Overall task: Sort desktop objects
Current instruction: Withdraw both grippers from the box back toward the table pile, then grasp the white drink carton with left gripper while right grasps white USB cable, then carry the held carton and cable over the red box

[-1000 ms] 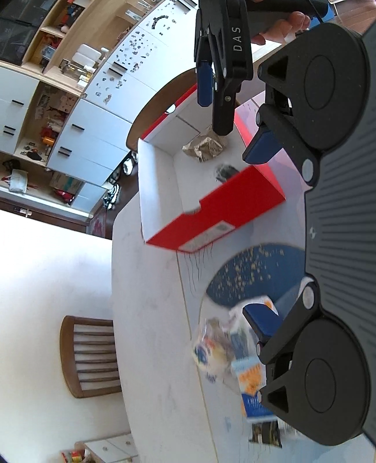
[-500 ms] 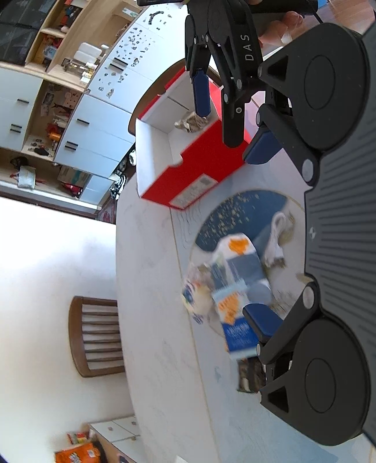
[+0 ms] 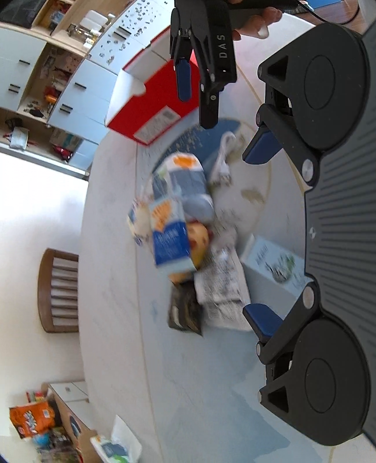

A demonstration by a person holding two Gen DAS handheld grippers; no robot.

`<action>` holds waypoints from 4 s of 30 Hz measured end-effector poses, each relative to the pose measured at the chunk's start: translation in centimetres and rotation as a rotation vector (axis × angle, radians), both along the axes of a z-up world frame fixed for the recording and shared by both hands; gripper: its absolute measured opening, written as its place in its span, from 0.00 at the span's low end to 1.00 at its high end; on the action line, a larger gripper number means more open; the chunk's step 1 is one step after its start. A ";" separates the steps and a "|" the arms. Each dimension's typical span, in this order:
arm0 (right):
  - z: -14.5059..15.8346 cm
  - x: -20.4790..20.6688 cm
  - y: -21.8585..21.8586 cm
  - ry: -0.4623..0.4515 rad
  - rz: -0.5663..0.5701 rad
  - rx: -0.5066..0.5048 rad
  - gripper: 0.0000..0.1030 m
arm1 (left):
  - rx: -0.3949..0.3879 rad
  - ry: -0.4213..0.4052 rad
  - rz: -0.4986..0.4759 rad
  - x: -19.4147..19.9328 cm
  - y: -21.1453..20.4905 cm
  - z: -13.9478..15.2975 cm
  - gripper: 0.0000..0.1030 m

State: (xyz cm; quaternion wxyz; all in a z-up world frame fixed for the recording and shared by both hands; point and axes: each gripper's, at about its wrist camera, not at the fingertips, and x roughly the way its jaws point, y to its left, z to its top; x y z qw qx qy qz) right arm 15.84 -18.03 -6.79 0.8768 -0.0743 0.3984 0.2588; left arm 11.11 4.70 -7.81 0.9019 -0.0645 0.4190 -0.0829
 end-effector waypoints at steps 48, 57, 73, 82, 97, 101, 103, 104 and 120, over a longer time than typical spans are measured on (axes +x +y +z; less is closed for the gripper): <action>-5.1 0.7 3.3 0.048 0.040 -0.121 0.11 | 0.028 0.010 -0.006 -0.2 1.6 -5.0 0.28; -3.6 -0.3 0.8 0.061 -0.027 -0.069 0.10 | 0.019 0.001 -0.003 -0.7 1.1 -3.5 0.28; 1.7 -1.6 -3.0 0.026 -0.095 0.036 0.11 | -0.031 -0.073 -0.050 -1.0 -1.8 1.4 0.28; 4.6 -1.2 -6.3 -0.004 -0.124 0.100 0.11 | -0.041 -0.111 -0.086 -0.1 -5.1 4.0 0.28; 6.7 0.4 -13.3 -0.026 -0.179 0.162 0.11 | -0.051 -0.150 -0.140 2.8 -13.3 6.6 0.28; 6.9 0.8 -15.4 -0.032 -0.190 0.167 0.11 | -0.058 -0.161 -0.182 4.3 -16.4 7.1 0.28; 7.0 1.1 -16.4 -0.038 -0.199 0.166 0.11 | -0.054 -0.167 -0.210 5.0 -18.2 7.4 0.28; 7.0 1.2 -17.0 -0.041 -0.205 0.165 0.11 | -0.052 -0.169 -0.222 5.4 -18.9 7.4 0.28; 5.7 5.2 -24.0 -0.030 -0.285 0.150 0.11 | 0.004 -0.167 -0.335 12.6 -28.5 7.6 0.28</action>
